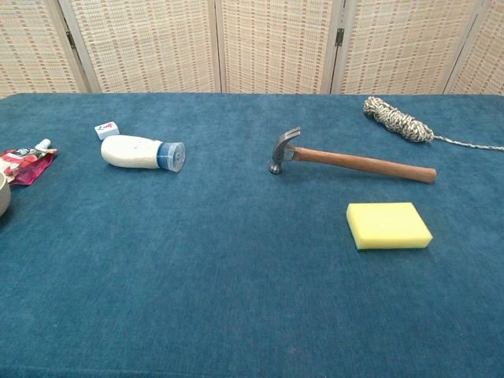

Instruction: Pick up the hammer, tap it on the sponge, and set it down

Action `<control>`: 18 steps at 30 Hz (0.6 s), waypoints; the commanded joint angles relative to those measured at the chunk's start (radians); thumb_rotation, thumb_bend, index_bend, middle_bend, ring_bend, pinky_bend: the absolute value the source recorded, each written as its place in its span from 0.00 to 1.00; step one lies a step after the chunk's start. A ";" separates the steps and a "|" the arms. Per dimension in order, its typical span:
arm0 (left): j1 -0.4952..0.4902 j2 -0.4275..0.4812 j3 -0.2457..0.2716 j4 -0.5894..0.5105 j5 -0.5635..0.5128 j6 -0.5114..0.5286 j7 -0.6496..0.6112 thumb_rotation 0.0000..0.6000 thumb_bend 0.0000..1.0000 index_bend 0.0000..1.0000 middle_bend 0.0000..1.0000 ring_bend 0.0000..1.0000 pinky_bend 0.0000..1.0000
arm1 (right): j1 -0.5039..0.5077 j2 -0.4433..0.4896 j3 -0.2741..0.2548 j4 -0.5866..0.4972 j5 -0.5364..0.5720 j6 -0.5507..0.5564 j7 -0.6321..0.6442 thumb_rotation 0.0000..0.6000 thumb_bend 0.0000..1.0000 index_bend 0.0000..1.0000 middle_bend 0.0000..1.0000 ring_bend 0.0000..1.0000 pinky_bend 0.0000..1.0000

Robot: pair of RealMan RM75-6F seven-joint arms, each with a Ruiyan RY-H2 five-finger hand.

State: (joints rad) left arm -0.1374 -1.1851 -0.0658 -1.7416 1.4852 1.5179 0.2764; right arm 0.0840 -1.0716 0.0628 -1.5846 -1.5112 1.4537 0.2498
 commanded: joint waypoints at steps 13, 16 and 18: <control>0.002 0.005 0.001 0.011 -0.009 -0.017 -0.012 1.00 0.15 0.07 0.00 0.00 0.14 | 0.049 0.001 0.002 -0.031 -0.026 -0.055 -0.032 1.00 0.16 0.17 0.16 0.08 0.05; 0.003 0.003 0.003 0.018 -0.009 -0.020 -0.018 1.00 0.15 0.07 0.00 0.00 0.14 | 0.096 0.002 0.016 -0.056 -0.011 -0.122 -0.068 1.00 0.17 0.17 0.16 0.08 0.05; 0.004 0.002 0.004 0.023 -0.011 -0.021 -0.024 1.00 0.15 0.07 0.00 0.00 0.14 | 0.130 -0.001 0.029 -0.066 0.003 -0.170 -0.090 1.00 0.18 0.17 0.16 0.08 0.06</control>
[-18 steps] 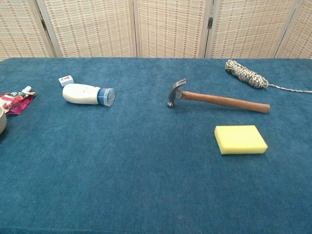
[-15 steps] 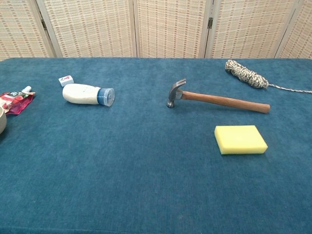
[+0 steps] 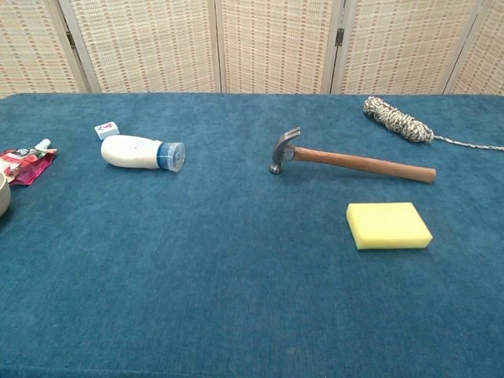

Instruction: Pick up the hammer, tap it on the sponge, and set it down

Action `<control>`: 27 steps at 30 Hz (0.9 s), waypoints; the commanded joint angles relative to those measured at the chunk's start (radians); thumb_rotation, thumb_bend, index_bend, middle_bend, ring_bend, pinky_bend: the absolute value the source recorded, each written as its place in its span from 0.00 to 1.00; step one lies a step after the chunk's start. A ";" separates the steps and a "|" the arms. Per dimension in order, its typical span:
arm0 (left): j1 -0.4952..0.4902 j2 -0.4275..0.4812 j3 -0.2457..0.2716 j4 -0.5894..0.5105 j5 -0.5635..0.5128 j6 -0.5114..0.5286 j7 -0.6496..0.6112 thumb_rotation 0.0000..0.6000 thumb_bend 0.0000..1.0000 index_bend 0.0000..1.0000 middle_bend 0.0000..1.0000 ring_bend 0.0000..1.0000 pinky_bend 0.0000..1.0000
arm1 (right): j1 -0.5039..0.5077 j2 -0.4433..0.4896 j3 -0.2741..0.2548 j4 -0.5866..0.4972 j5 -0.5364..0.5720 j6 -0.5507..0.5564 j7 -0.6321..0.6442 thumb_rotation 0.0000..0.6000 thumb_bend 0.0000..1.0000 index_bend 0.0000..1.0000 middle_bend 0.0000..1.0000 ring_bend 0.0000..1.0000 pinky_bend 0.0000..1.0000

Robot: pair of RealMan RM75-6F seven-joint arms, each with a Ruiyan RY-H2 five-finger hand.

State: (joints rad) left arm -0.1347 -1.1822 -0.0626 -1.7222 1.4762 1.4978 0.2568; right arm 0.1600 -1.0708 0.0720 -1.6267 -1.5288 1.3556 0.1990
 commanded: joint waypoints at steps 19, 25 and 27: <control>0.031 0.013 0.013 0.035 -0.012 0.011 -0.045 1.00 0.15 0.08 0.00 0.00 0.14 | 0.488 -0.272 0.191 0.151 0.410 -0.559 -0.318 1.00 0.20 0.17 0.17 0.09 0.10; 0.036 0.023 0.015 0.038 -0.015 0.011 -0.049 1.00 0.15 0.08 0.00 0.00 0.14 | 0.603 -0.395 0.192 0.289 0.532 -0.652 -0.409 1.00 0.33 0.17 0.18 0.09 0.11; 0.039 0.027 0.016 0.039 -0.018 0.010 -0.050 1.00 0.15 0.08 0.00 0.00 0.14 | 0.638 -0.431 0.191 0.329 0.574 -0.677 -0.434 1.00 0.33 0.17 0.18 0.10 0.12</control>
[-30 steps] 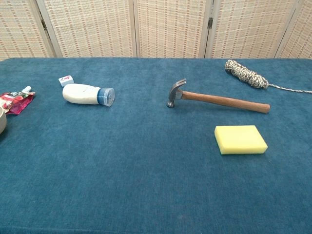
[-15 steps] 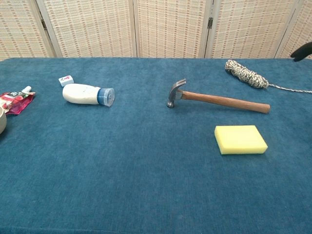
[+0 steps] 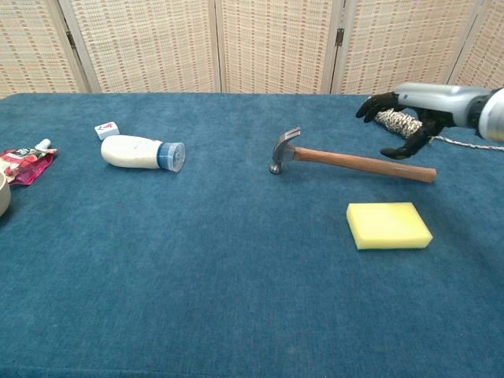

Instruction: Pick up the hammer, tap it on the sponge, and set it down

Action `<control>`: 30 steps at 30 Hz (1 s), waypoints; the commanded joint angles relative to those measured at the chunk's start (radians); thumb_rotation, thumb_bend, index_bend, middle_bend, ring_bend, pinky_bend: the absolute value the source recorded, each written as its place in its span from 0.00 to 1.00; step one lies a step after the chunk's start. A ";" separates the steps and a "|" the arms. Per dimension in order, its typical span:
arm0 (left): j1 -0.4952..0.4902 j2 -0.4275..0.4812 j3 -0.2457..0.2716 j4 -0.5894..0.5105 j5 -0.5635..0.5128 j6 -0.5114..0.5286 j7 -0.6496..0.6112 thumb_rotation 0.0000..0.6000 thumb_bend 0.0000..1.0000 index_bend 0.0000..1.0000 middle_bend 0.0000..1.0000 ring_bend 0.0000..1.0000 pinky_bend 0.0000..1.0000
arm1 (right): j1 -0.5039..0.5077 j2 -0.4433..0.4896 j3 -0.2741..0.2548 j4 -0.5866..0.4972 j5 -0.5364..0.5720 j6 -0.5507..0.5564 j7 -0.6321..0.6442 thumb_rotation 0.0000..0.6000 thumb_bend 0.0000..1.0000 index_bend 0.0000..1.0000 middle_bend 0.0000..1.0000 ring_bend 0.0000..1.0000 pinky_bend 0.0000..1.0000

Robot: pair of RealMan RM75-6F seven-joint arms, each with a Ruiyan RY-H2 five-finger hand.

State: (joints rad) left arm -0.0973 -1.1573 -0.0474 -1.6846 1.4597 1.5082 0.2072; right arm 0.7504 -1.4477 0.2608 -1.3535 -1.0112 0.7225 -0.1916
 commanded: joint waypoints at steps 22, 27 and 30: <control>0.027 0.013 0.007 0.030 -0.026 -0.004 -0.026 1.00 0.15 0.10 0.00 0.00 0.14 | 0.246 -0.259 -0.039 0.306 0.344 -0.104 -0.212 1.00 0.46 0.26 0.29 0.19 0.21; 0.031 0.013 0.005 0.033 -0.032 -0.004 -0.027 1.00 0.15 0.10 0.00 0.00 0.14 | 0.263 -0.287 -0.041 0.345 0.366 -0.102 -0.219 1.00 0.48 0.29 0.31 0.20 0.23; 0.032 0.015 0.005 0.034 -0.037 -0.008 -0.025 1.00 0.15 0.10 0.00 0.00 0.14 | 0.268 -0.300 -0.041 0.361 0.373 -0.097 -0.221 1.00 0.48 0.30 0.32 0.21 0.24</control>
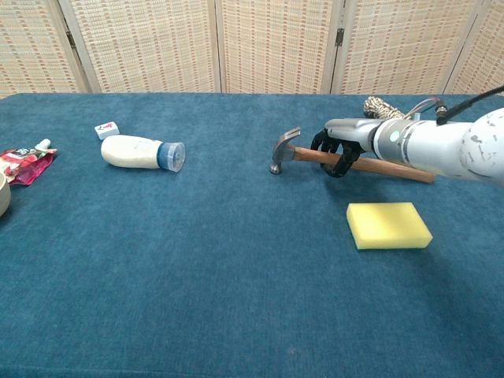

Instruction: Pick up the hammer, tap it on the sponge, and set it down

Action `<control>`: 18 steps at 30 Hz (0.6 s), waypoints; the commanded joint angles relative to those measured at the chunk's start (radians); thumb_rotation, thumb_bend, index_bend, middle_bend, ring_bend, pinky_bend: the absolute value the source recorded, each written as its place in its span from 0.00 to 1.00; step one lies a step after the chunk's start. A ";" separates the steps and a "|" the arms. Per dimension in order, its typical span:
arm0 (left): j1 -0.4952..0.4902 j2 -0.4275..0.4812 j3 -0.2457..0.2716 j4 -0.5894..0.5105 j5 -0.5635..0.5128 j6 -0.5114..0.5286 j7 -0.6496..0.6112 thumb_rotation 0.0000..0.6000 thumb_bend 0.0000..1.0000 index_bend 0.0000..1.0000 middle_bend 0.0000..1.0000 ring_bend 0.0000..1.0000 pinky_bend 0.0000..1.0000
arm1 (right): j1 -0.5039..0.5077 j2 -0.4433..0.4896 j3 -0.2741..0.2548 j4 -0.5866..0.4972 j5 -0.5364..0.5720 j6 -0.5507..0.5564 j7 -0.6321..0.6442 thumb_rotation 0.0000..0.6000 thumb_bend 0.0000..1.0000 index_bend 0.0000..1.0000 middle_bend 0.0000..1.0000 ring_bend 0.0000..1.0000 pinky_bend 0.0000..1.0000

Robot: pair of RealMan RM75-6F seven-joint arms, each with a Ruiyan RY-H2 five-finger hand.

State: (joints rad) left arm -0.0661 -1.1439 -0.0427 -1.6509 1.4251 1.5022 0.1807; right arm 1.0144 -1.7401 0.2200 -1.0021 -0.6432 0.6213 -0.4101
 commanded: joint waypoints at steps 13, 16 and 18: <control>0.004 0.004 -0.001 0.005 -0.012 -0.010 -0.001 1.00 0.15 0.09 0.00 0.00 0.14 | 0.020 -0.046 0.012 0.059 0.018 0.022 -0.009 1.00 0.44 0.36 0.38 0.25 0.27; 0.005 0.002 -0.002 0.008 -0.014 -0.011 -0.003 1.00 0.15 0.09 0.00 0.00 0.14 | 0.022 -0.058 0.017 0.069 0.017 0.031 -0.010 1.00 0.44 0.38 0.39 0.26 0.28; 0.005 0.001 -0.002 0.010 -0.014 -0.013 -0.004 1.00 0.15 0.09 0.00 0.00 0.14 | 0.023 -0.062 0.020 0.073 0.016 0.033 -0.010 1.00 0.44 0.39 0.40 0.27 0.29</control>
State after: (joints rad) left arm -0.0610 -1.1426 -0.0445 -1.6413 1.4108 1.4897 0.1769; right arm 1.0371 -1.8020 0.2393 -0.9294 -0.6269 0.6536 -0.4201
